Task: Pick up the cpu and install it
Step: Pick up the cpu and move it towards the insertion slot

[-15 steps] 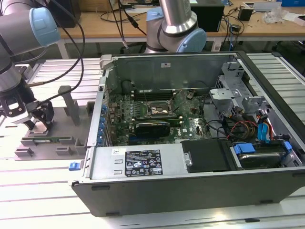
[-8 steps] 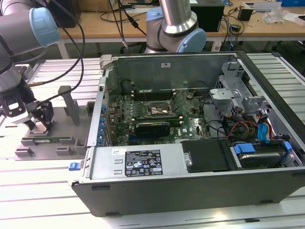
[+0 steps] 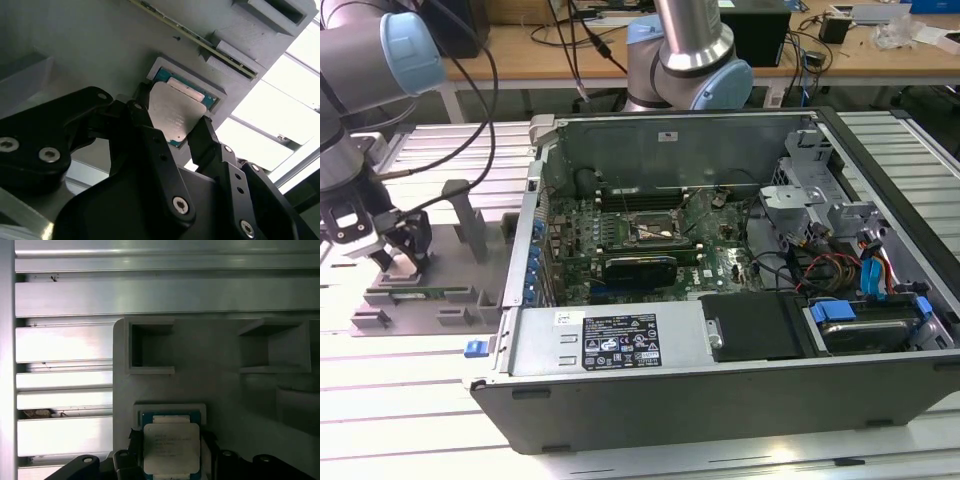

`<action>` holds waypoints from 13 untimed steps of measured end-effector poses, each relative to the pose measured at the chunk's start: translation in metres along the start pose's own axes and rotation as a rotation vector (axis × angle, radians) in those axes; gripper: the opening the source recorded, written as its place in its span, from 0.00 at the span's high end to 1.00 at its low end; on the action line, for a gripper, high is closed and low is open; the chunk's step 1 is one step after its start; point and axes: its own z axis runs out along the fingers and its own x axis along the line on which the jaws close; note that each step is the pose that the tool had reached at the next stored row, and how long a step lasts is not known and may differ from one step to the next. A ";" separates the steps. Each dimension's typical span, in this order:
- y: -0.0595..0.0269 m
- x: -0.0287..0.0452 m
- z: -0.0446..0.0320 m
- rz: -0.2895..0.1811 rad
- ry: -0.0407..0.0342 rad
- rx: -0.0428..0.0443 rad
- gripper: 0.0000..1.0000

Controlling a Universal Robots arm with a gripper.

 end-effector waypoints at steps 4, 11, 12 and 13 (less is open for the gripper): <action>0.0004 -0.0003 -0.0088 0.000 0.0001 0.0001 0.46; 0.0014 -0.0013 -0.0314 0.000 0.0001 0.0000 0.46; 0.0016 -0.0015 -0.0355 0.000 0.0001 0.0001 0.46; 0.0019 -0.0016 -0.0382 0.000 0.0001 0.0001 0.46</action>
